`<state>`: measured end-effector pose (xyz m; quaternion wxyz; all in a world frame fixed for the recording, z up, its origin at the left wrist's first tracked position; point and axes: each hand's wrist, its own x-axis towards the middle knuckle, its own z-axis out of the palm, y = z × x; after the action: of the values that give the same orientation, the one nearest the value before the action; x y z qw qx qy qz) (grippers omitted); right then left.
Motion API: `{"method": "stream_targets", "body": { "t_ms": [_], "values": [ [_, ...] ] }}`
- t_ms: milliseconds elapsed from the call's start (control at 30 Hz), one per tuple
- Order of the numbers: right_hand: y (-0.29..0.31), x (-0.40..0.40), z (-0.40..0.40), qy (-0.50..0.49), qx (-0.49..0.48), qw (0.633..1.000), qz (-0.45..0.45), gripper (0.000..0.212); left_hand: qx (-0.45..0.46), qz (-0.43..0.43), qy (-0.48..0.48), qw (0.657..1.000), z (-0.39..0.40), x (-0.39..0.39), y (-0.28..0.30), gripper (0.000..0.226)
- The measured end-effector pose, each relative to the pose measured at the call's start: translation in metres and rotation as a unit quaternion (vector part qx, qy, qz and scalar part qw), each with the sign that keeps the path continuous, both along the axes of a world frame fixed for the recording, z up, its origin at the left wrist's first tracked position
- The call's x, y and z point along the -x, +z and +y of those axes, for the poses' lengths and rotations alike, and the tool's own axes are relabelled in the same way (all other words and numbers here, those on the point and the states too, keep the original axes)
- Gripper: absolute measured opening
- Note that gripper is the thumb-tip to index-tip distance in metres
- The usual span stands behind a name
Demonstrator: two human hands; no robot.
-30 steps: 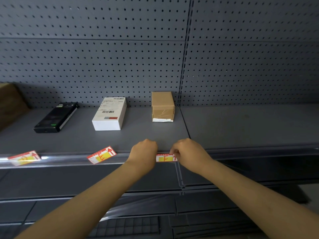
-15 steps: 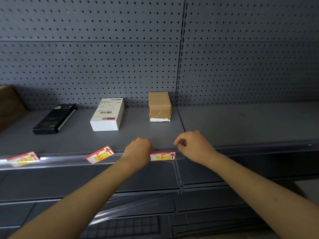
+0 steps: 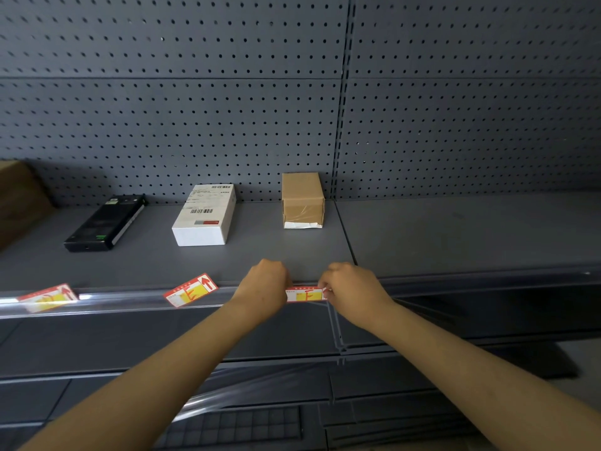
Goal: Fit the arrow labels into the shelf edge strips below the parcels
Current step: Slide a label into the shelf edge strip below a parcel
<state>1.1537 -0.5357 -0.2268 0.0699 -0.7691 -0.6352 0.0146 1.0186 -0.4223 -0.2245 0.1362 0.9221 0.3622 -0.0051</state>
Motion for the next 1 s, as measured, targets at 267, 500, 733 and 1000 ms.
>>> {"method": "stream_targets", "body": {
  "t_ms": [267,500,733,1000],
  "values": [
    [0.002,0.000,0.007,-0.018,-0.002,1.000,0.008,0.016,0.001,0.001,-0.009,1.000,-0.004,-0.002,0.000,0.026],
    [0.005,0.009,0.015,-0.007,-0.019,0.999,0.032,0.019,0.001,-0.026,0.029,0.999,0.003,0.018,0.008,0.031],
    [0.006,0.049,0.040,0.047,-0.060,0.990,0.116,0.021,-0.066,-0.034,0.125,0.989,0.021,0.076,0.027,0.027],
    [0.002,0.110,0.082,0.078,-0.095,0.978,0.168,0.043,-0.070,-0.009,0.169,0.983,0.058,0.146,0.026,0.028]
  ]
}}
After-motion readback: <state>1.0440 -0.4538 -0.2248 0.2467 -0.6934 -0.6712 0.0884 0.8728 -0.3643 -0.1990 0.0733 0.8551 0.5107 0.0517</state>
